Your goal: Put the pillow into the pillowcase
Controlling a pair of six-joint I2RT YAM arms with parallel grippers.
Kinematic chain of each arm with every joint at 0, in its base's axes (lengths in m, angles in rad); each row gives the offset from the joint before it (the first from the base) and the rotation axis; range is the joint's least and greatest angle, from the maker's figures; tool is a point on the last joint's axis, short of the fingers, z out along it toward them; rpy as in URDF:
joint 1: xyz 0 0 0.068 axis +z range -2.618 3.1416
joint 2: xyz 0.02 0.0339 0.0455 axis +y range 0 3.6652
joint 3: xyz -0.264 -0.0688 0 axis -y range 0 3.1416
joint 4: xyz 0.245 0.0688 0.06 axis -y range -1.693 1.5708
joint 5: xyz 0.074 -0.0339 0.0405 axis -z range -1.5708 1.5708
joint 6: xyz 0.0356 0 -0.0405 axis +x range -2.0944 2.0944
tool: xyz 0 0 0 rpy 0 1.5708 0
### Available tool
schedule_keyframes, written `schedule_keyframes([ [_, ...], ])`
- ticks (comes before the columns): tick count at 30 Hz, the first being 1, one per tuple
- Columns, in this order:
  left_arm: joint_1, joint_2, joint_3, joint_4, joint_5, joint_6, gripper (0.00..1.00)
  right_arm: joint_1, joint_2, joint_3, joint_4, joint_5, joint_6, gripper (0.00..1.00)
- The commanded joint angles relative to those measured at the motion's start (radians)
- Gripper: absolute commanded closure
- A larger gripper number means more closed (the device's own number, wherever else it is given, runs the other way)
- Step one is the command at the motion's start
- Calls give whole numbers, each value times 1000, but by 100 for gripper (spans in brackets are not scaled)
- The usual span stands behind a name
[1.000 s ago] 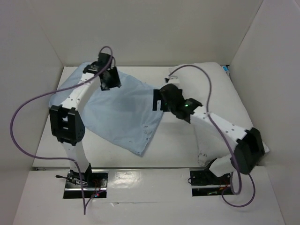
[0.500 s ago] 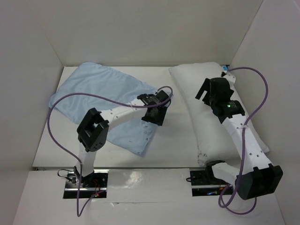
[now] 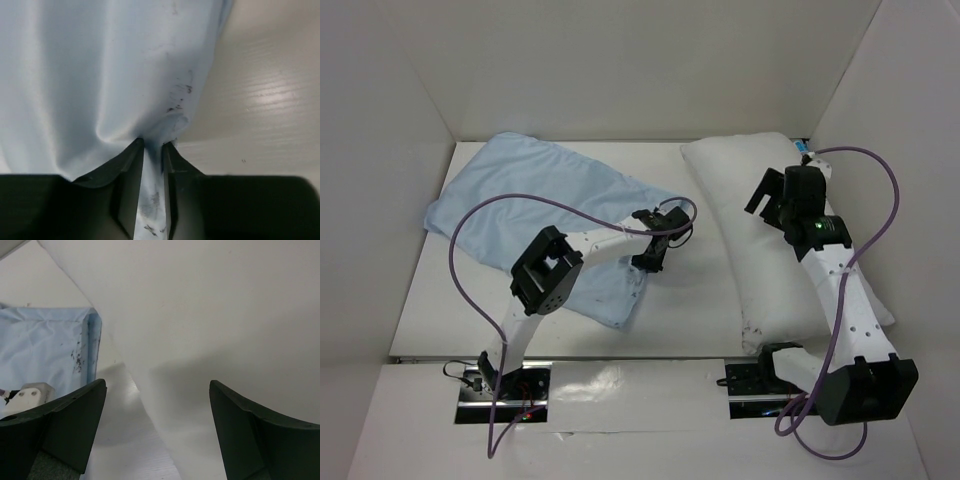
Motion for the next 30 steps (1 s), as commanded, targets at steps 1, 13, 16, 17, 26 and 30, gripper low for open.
schedule_keyframes([
  [1, 0, -9, 10, -25, -75, -35, 70, -8, -27, -9, 4, -53, -10, 10],
  [13, 37, -192, 38, -85, 83, 4, 100, 59, 76, 111, -4, 16, -43, 10],
  [16, 98, -253, 18, -75, 137, -5, 100, 137, 175, 216, -25, 175, -56, 7],
  [17, 117, -265, 18, -66, 163, -5, 100, 180, 218, 258, -59, 253, -56, 2],
  [26, 264, -310, -9, -12, 387, 15, 100, 134, 746, 566, -56, 237, -56, 5],
  [30, 286, -310, 2, -12, 436, 15, 100, 98, 847, 660, -54, 118, -56, 80],
])
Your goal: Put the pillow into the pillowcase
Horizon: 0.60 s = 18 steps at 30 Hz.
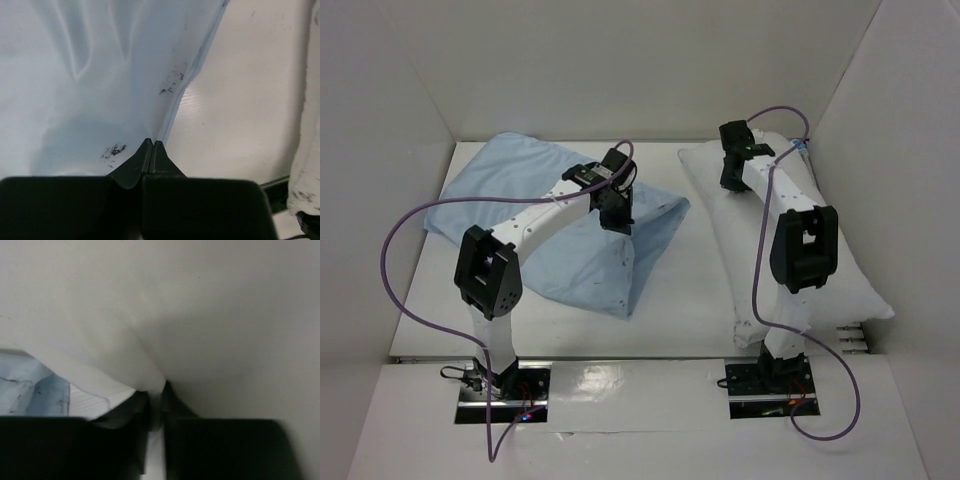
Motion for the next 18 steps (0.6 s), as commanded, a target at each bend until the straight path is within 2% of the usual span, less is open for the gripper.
schedule_keyframes([
  [1, 16, -30, 12, 11, 93, 23, 100, -36, 11, 118, -1, -83, 5, 96],
  [2, 25, -21, 12, 11, 104, 23, 100, -36, -15, 118, -2, -100, -4, 100],
  [7, 66, -11, 12, 36, 150, 34, 100, -36, -242, 6, 118, -296, -25, 100],
  [9, 100, 4, 12, 45, 162, 34, 100, -12, -367, -52, 144, -310, -47, 100],
  [15, 195, 67, 59, 54, 213, 66, 100, 142, -622, -380, 231, -415, -88, 100],
  [18, 240, 90, 59, 54, 231, 66, 100, 254, -756, -576, 288, -408, -99, 100],
])
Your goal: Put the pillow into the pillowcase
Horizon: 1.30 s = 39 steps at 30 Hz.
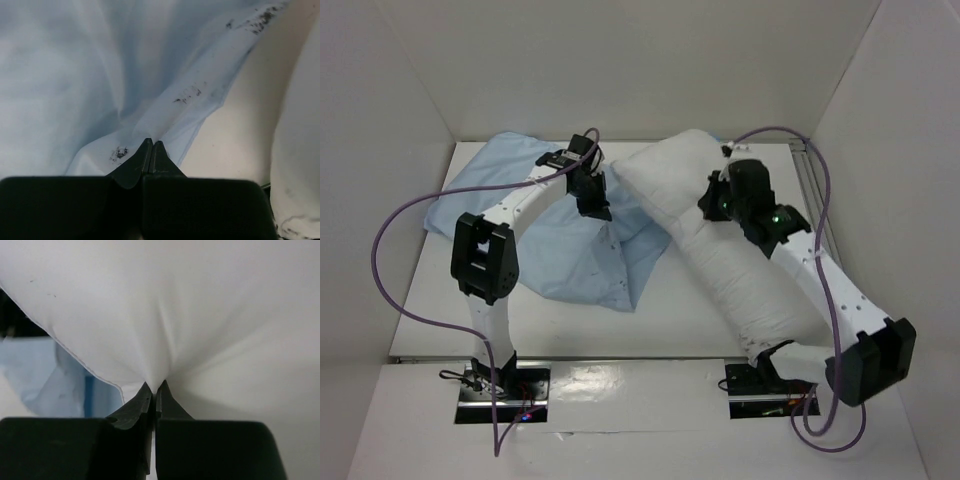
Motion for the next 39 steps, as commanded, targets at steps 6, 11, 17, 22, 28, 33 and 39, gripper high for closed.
schedule_keyframes([
  [6, 132, 29, -13, 38, 121, 12, 100, 167, -321, -436, 168, -122, 81, 100],
  [11, 192, 19, -33, 56, 178, 21, 100, 230, -314, -439, 61, -100, 72, 100],
  [17, 201, -24, -64, 76, 188, 30, 100, 334, -173, -304, -102, 7, 72, 42],
  [22, 201, -24, -73, 85, 207, 30, 100, 376, -125, -119, -318, 250, 250, 19],
  [28, 201, -24, -101, 107, 216, 30, 100, 376, -123, -57, -737, 532, 612, 15],
  [33, 201, -24, -101, 107, 216, 40, 100, 338, -169, -140, -757, 477, 786, 16],
  [39, 201, -34, -110, 107, 227, 49, 100, 327, -231, -353, -491, 406, 797, 28],
])
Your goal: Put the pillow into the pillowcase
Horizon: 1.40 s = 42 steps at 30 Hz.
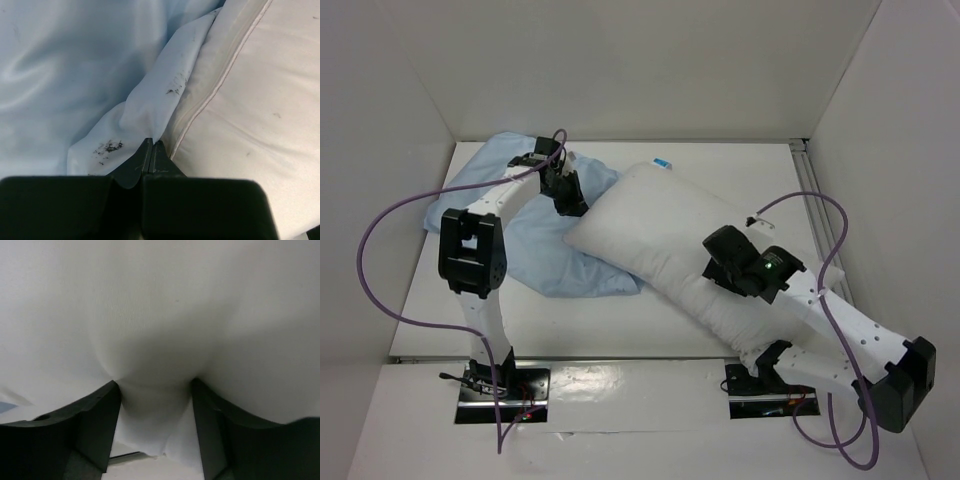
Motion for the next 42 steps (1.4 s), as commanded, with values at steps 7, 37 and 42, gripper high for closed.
schedule_keyframes([
  [7, -3, -85, -16, 0, 42, 30, 100, -20, 87, 34, 157, 262, -166, 100],
  [37, -1, -76, 56, -42, 54, 40, 100, -220, -136, 100, 67, 182, -248, 57],
  [42, -1, -108, 35, -42, 74, 49, 100, -152, 31, 284, 152, 50, -378, 22],
])
